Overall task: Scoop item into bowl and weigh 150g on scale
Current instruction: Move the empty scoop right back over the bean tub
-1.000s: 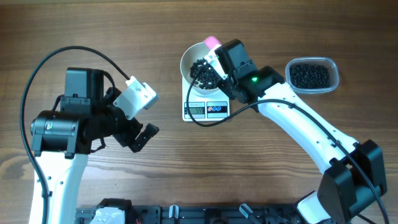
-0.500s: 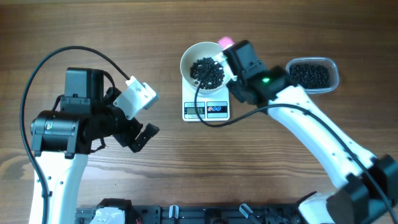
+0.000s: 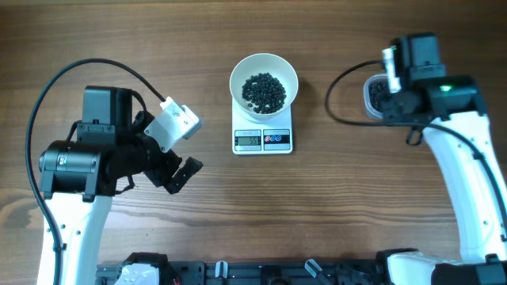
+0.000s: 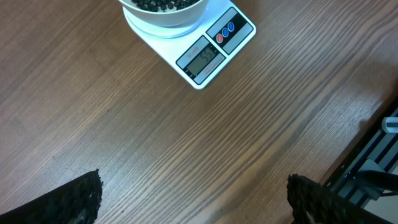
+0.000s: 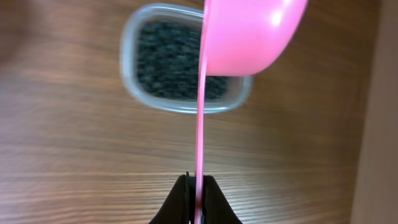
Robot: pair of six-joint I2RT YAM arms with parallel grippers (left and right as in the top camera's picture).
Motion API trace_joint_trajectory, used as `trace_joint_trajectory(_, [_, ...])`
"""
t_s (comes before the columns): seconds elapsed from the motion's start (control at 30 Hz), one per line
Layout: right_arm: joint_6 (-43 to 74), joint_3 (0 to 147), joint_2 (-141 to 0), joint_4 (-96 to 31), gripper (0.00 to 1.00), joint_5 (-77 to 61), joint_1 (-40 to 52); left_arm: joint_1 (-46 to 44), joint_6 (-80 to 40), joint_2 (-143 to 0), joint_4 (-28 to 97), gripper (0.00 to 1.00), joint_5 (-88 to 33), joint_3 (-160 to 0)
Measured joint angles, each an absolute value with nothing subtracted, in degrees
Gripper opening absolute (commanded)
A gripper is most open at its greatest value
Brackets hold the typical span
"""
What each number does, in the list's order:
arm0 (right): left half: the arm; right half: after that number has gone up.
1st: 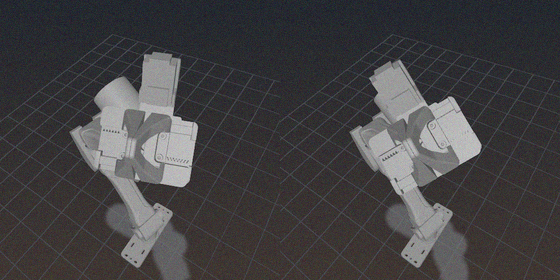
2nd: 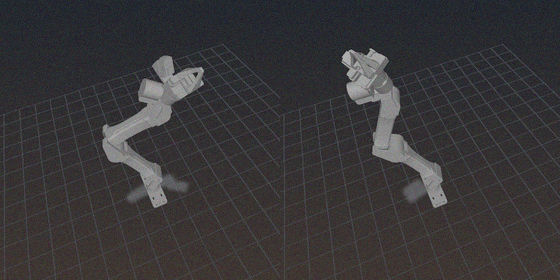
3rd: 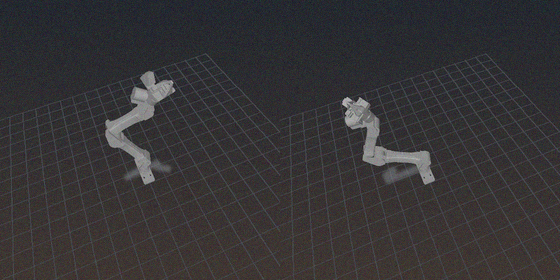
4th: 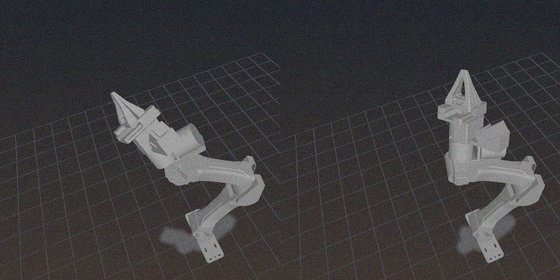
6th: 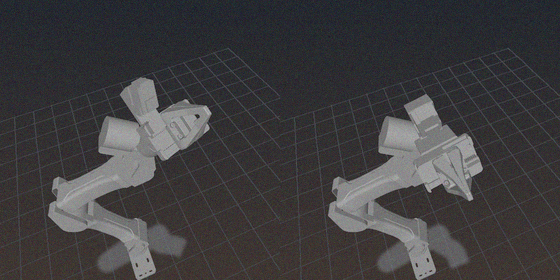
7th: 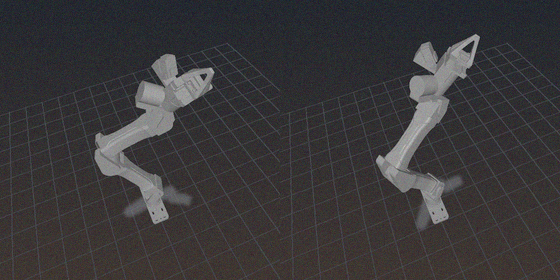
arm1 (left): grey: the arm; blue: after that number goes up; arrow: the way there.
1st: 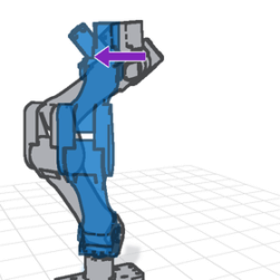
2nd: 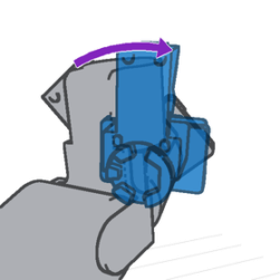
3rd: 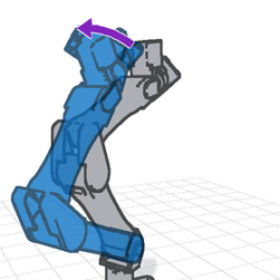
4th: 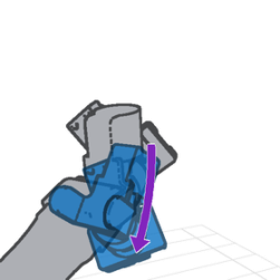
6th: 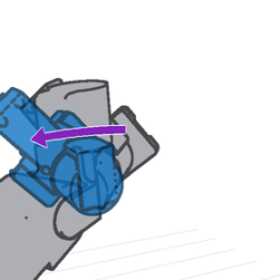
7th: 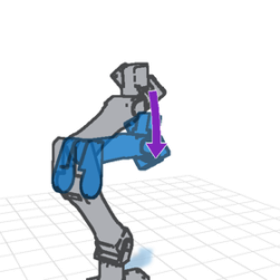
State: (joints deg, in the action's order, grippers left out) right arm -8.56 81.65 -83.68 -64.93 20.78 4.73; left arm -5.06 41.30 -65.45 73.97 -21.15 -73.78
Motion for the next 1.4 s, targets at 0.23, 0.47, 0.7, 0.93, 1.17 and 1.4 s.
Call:
trace_joint_trajectory(0.23, [-8.8,81.6,-88.3,-62.2,0.04,21.2,-0.6,-5.1,41.3,-65.5,74.0,1.00,-21.1,-73.8])
trace_joint_trajectory(0.47, [-8.8,81.6,-95.5,-62.2,0.04,23.5,-0.6,-5.1,41.3,-65.5,74.0,1.00,-21.1,-73.8])
trace_joint_trajectory(0.7, [-9.3,81.5,-99.9,-63.8,0.04,24.5,-0.6,-5.1,41.3,-65.5,74.0,1.00,-21.1,-73.8])
trace_joint_trajectory(0.93, [-10.8,81.5,-101.4,-64.1,0.04,27.0,-0.6,-5.1,41.3,-65.5,74.0,1.00,-21.1,-73.8])
trace_joint_trajectory(1.17, [-13.0,81.5,-102.1,-64.1,0.04,28.5,-1.1,-5.1,41.3,-65.5,74.0,1.00,-21.1,-73.8])
trace_joint_trajectory(1.4, [-14.0,81.5,-102.4,-64.0,0.04,28.5,-3.8,-5.1,41.3,-65.5,74.0,1.00,-21.1,-73.8])
